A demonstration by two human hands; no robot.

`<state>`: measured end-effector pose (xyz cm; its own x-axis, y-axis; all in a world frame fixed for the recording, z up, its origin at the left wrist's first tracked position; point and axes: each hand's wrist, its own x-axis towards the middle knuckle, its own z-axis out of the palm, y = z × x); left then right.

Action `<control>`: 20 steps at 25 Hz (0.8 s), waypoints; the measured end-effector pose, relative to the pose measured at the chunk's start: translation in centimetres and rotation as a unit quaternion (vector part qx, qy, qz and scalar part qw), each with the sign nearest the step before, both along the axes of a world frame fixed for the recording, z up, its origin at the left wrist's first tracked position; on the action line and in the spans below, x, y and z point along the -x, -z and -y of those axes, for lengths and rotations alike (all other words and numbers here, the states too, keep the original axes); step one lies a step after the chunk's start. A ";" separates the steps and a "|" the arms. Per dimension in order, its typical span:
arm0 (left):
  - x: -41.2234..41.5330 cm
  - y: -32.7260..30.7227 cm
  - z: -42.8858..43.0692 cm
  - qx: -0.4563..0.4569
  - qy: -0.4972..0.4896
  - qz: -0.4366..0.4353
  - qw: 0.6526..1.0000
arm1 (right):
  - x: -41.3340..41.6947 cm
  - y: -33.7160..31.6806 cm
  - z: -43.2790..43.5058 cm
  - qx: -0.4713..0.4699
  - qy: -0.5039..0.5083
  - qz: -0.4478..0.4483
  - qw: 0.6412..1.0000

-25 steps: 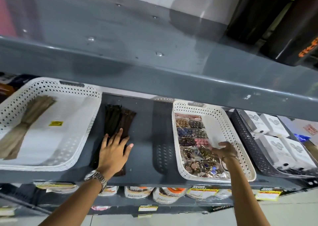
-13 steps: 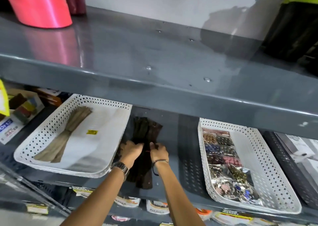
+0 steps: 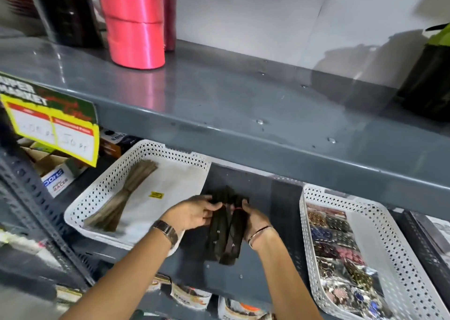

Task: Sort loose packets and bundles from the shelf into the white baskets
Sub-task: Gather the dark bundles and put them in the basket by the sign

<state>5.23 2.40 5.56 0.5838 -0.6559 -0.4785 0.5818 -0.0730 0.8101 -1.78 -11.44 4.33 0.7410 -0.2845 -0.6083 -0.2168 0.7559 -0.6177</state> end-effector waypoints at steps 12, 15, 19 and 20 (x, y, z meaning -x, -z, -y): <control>-10.4 -1.2 -15.4 0.020 -0.045 0.037 0.998 | -8.5 -4.6 -11.9 0.161 -0.138 0.046 0.976; -9.6 2.3 -15.5 -0.037 0.004 0.017 0.999 | -9.3 0.5 -13.7 0.178 -0.149 -0.047 0.972; -9.4 4.0 -14.9 -0.081 -0.025 0.014 0.996 | -9.9 2.8 -14.9 0.323 -0.134 -0.104 0.931; -9.3 3.9 -14.6 -0.130 -0.022 0.063 0.989 | -9.7 2.5 -15.2 0.391 -0.160 -0.124 0.898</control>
